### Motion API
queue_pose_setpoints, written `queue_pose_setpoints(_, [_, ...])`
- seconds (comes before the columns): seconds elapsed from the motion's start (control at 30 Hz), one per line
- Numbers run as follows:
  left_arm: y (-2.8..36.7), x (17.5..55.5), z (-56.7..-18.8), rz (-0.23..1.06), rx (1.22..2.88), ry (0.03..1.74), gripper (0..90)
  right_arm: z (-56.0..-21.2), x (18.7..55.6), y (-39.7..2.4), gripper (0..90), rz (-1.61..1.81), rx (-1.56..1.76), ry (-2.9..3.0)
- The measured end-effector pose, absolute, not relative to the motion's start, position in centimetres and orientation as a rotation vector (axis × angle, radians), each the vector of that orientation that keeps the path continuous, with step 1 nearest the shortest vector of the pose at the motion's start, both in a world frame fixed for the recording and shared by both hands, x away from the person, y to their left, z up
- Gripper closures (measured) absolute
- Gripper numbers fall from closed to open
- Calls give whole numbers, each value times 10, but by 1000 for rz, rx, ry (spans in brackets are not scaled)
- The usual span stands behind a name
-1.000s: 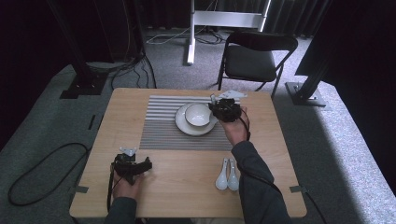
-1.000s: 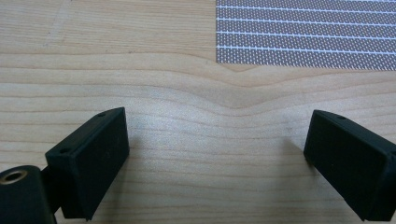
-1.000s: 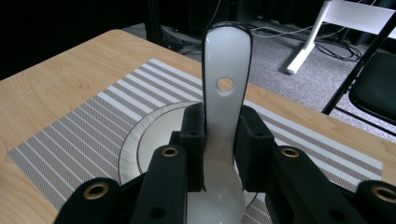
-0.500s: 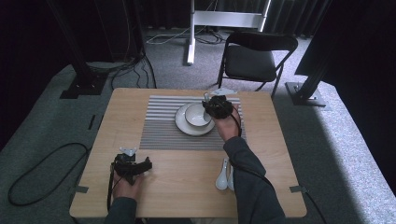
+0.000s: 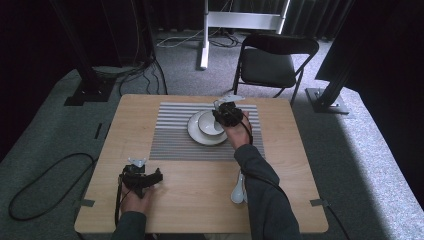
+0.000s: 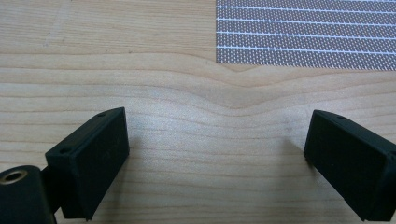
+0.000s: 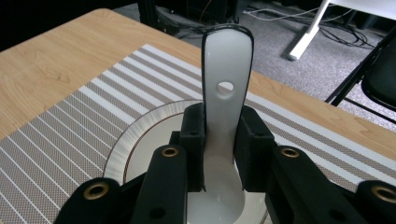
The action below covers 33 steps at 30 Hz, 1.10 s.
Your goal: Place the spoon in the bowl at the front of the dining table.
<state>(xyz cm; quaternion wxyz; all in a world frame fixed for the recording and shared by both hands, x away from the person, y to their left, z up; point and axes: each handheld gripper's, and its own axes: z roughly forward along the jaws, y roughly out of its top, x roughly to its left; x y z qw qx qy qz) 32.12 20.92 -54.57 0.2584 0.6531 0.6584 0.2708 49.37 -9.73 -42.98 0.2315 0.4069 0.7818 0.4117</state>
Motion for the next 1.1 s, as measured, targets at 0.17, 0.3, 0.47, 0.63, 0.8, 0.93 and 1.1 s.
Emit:
queue_pose_setpoints(0.17, [209,321,-546,734,1771,1785,70,-436,496,-93,750,1110,1116,2167])
queue_pose_setpoints(0.3, [209,321,-546,734,1771,1785,70,-440,497,-92,750,1094,1115,2175])
queue_pose_setpoints(0.47, [209,321,-546,734,1770,1785,70,-444,500,-92,750,1087,1140,2183])
queue_pose_setpoints(0.63, [209,321,-546,734,1770,1785,70,-448,502,-90,750,1067,1131,2197])
queue_pose_setpoints(0.8, [209,321,-546,734,1769,1785,70,-453,504,-88,750,1060,1146,2207])
queue_pose_setpoints(0.93, [209,321,-546,735,1767,1785,70,-456,505,-86,750,1051,1144,2210])
queue_pose_setpoints(1.1, [209,321,-546,736,1767,1785,70,-460,505,-85,750,1049,1150,2213])
